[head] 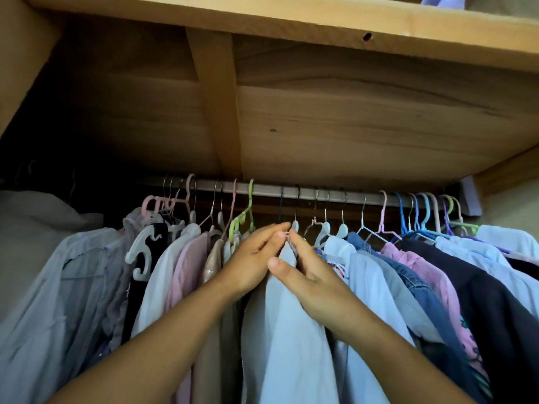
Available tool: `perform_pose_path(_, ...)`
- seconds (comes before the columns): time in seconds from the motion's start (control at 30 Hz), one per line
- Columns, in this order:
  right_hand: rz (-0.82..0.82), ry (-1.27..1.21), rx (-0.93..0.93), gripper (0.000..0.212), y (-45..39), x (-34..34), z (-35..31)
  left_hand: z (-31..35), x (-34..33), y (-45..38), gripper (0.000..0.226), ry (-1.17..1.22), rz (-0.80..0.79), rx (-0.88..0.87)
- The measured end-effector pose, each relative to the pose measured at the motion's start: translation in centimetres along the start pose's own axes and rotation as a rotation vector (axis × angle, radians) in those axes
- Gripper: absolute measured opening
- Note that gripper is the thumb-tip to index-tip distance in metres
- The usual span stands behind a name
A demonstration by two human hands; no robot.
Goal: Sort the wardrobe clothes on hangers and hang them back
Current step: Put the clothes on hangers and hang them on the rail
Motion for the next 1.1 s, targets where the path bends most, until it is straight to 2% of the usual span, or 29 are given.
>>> perform_pose_path(0.1, -0.016, -0.058, -0.023, 0.116, 1.6, -0.3, 0.3, -0.1, 0.0, 1.9, 0.057, 0.018, 0.021, 0.034)
perform_pose_path(0.2, -0.045, -0.031, -0.056, 0.124, 4.4, -1.7, 1.1, -1.6, -0.8, 4.3, 0.053, 0.068, 0.015, 0.063)
perform_pose_path(0.27, -0.006, 0.106, -0.024, 0.122, 6.2, -2.5, 1.9, -3.2, -1.6, 6.1, 0.058, 0.065, -0.015, 0.111)
perform_pose_path(0.4, 0.260, 0.552, 0.157, 0.112, 9.1, -2.0, 2.2, -5.1, -1.7, 9.5, 0.067, -0.010, -0.001, 0.255)
perform_pose_path(0.43, 0.325, 0.685, 0.210, 0.109, 10.0, -2.0, 1.9, -4.9, -1.6, 10.3, 0.066, -0.042, 0.000, 0.270)
perform_pose_path(0.5, 0.381, 0.945, 0.347, 0.096, 11.0, -2.6, 0.7, -4.2, -1.6, 11.3, 0.046, -0.072, -0.007, 0.260)
perform_pose_path(0.57, 0.289, 1.144, 0.488, 0.074, 11.5, -4.0, -0.2, -3.6, -1.4, 11.7, 0.027, -0.068, -0.003, 0.250)
perform_pose_path(0.63, 0.134, 1.204, 0.559, 0.052, 11.9, -5.2, 0.2, -4.2, -1.5, 12.2, 0.031, -0.026, 0.002, 0.279)
perform_pose_path(0.7, 0.024, 1.234, 0.527, 0.052, 12.5, -5.4, 1.7, -5.2, -1.8, 12.7, 0.047, -0.003, -0.009, 0.320)
perform_pose_path(0.77, -0.017, 1.269, 0.470, 0.060, 13.0, -4.7, 3.5, -5.8, -2.7, 13.3, 0.052, 0.006, -0.028, 0.345)
perform_pose_path(0.9, 0.014, 1.306, 0.345, 0.066, 13.4, -1.0, 6.2, -8.0, -2.6, 14.4, 0.038, 0.077, 0.003, 0.452)
perform_pose_path(1.0, 0.034, 1.344, 0.262, 0.068, 13.6, 1.8, 8.4, -8.9, -0.5, 14.4, 0.058, 0.086, 0.094, 0.459)
perform_pose_path(1.07, 0.053, 1.367, 0.218, 0.069, 13.6, 3.0, 9.4, -8.8, 0.9, 14.7, 0.043, 0.073, 0.138, 0.442)
perform_pose_path(1.1, 0.068, 1.377, 0.206, 0.069, 13.6, 3.4, 9.7, -9.0, 1.5, 14.8, 0.045, 0.085, 0.141, 0.452)
Point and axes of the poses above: each hand's wrist, its own y-axis away from the middle knuckle, its own x-axis out of the back of the hand, z = x × y, the point moved 7 cm from there along -y, towards the middle knuckle, and after that the axes turned 3 degrees about -z, right-handed, at the moved point
